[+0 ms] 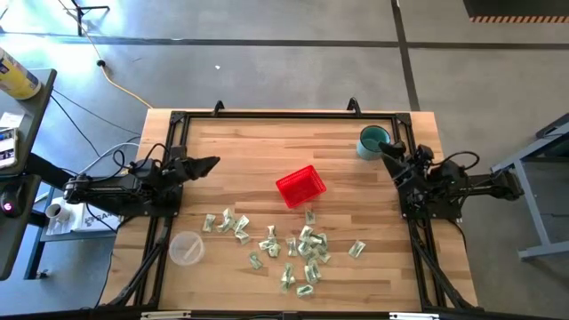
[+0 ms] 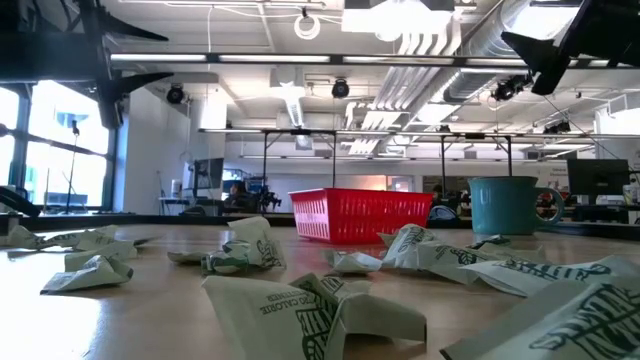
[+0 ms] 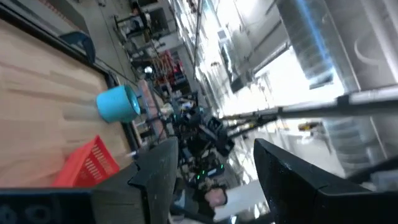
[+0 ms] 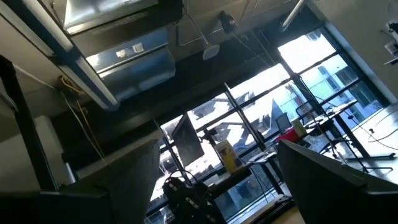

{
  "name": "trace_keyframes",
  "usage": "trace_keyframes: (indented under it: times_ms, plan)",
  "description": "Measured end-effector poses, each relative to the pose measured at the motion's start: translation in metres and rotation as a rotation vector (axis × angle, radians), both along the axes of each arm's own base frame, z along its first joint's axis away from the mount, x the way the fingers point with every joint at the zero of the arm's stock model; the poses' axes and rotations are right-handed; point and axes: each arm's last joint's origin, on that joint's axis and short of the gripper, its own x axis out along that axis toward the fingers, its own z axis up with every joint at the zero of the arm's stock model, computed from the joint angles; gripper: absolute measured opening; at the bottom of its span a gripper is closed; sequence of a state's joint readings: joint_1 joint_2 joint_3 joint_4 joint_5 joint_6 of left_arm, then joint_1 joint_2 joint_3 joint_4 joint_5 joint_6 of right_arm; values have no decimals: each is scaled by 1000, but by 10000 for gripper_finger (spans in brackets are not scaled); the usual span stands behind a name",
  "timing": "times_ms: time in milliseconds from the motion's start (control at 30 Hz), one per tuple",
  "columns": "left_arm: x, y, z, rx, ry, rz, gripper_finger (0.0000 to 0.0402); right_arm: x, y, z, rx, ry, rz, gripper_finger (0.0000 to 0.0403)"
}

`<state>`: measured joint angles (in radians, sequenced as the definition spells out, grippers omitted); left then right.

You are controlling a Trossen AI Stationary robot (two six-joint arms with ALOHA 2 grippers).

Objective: Pick and place items into bin
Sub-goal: Put the stevia packet into the red bin

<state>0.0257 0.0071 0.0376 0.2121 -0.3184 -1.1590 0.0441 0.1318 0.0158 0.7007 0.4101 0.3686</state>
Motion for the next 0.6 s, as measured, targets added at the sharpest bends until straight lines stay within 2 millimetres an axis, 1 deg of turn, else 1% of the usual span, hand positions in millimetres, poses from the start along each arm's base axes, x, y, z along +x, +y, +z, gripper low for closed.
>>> trace_keyframes:
  times_ms: [200, 400, 533, 600]
  plan:
    - [1, -2, 0, 86, 25, -69, 246, 1, -2, 0, 135, -53, 14, 314]
    - [1, -3, -1, 173, 62, -56, 246, 2, -3, -1, 144, -28, -50, 314]
    - [1, -3, -1, 179, 67, -75, 246, 5, -3, -3, 263, -73, 36, 314]
    - [1, -4, 0, 175, 42, -91, 245, 7, -2, -1, 320, -91, 77, 314]
